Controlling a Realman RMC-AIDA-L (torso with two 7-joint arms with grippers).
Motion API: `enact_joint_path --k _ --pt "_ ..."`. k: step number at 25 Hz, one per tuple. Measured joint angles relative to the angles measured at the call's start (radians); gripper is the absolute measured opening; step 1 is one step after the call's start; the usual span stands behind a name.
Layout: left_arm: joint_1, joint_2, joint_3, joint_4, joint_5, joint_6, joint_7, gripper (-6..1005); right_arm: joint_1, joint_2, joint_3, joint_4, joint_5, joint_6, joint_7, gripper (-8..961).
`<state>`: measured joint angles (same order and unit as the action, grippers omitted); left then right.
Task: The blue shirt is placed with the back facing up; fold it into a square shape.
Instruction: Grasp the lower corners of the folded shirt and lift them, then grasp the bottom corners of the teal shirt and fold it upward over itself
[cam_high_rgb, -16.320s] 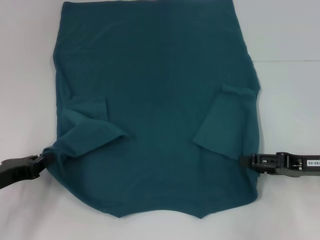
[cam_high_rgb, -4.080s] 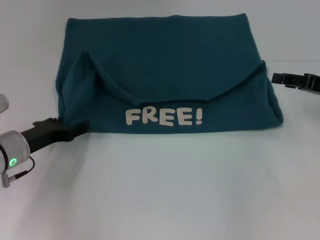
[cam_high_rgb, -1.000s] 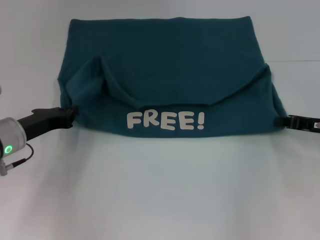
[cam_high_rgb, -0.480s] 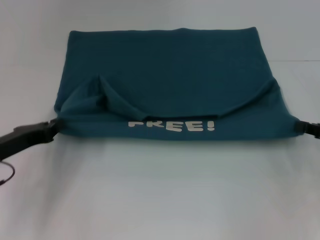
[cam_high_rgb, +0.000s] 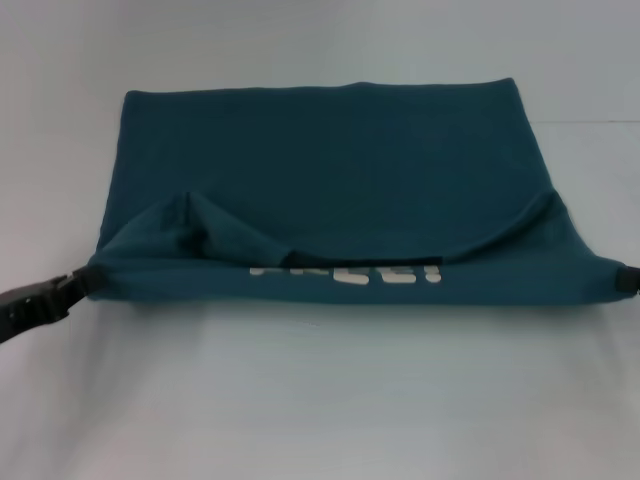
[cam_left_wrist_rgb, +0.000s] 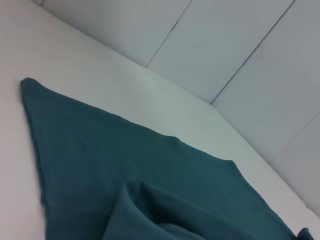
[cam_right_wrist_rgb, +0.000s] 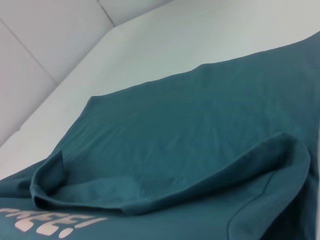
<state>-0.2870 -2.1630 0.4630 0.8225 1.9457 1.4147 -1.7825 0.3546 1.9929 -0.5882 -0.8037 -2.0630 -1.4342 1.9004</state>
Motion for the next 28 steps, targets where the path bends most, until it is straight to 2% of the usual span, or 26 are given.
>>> enact_joint_path --k 5,9,17,28 --pt "0.015 0.0 -0.013 0.016 0.05 0.068 -0.02 25 -0.022 -0.02 0.001 -0.013 -0.003 -0.073 -0.012 37" --pt "0.019 -0.001 -0.014 0.025 0.089 0.115 -0.024 25 -0.052 -0.023 0.002 -0.038 -0.006 -0.119 -0.018 37" --pt "0.026 0.004 -0.042 0.055 0.197 0.204 -0.02 26 -0.079 -0.018 0.01 -0.055 -0.08 -0.241 -0.024 39" --pt "0.039 0.018 -0.096 0.116 0.284 0.362 -0.015 26 -0.089 -0.01 0.02 -0.066 -0.152 -0.302 -0.026 38"
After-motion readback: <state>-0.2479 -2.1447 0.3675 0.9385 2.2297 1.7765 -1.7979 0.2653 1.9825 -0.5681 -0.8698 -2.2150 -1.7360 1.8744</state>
